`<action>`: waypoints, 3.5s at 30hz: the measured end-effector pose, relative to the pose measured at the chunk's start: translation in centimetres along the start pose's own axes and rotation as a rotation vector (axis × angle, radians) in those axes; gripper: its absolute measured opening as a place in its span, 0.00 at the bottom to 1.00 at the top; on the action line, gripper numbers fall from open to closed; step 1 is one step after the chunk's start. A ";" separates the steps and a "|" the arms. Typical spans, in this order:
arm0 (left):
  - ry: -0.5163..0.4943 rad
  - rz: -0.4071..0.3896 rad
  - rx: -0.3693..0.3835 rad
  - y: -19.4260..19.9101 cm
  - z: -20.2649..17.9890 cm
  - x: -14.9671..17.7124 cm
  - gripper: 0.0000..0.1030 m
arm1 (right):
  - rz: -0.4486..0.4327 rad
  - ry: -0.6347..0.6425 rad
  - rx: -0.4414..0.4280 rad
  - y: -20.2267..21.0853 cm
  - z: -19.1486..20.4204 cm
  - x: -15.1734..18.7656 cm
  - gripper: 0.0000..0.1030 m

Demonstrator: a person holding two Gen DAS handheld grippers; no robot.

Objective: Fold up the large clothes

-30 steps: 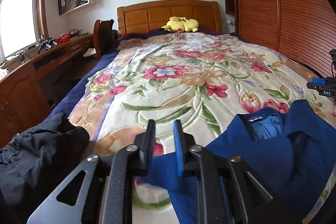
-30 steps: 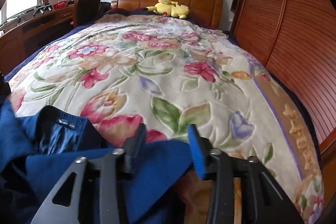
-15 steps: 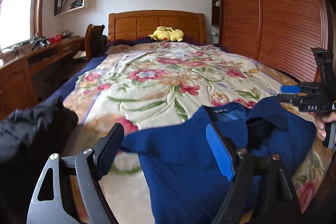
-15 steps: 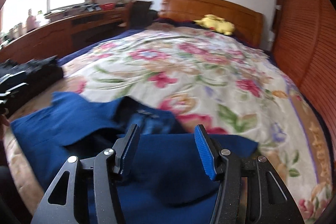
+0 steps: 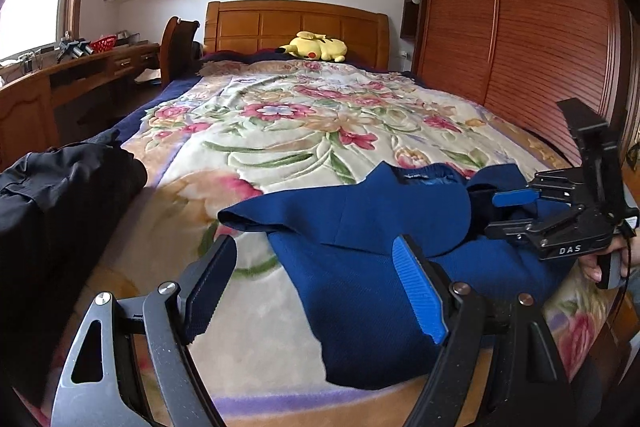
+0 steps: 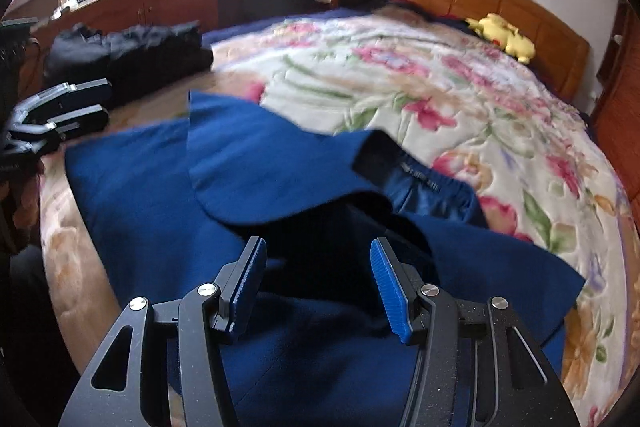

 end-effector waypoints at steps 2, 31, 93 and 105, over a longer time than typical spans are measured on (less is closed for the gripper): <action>-0.006 0.007 0.006 -0.1 0.1 0.4 0.79 | 0.039 0.013 0.004 -1.1 0.0 0.4 0.55; -0.032 0.041 0.055 -0.9 -0.4 1.2 0.79 | 0.007 0.114 0.248 -9.8 -3.8 -10.7 0.03; -0.058 0.133 0.038 -2.8 -0.5 3.3 0.79 | -0.022 -0.112 0.307 -8.1 -13.7 -5.6 0.55; -0.060 0.132 0.031 -2.9 -0.6 3.3 0.79 | 0.087 0.004 0.222 -7.0 -12.4 -0.1 0.55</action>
Point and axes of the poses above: each gripper's, at about its wrist camera, not at the fingertips, and y roughly against the way its jaws point, z to its left, x to its underside, the point moved 7 cm from there along -y, roughly the way its jaws point, and after that the axes turned 3 degrees about -y, right-handed, at the moved point
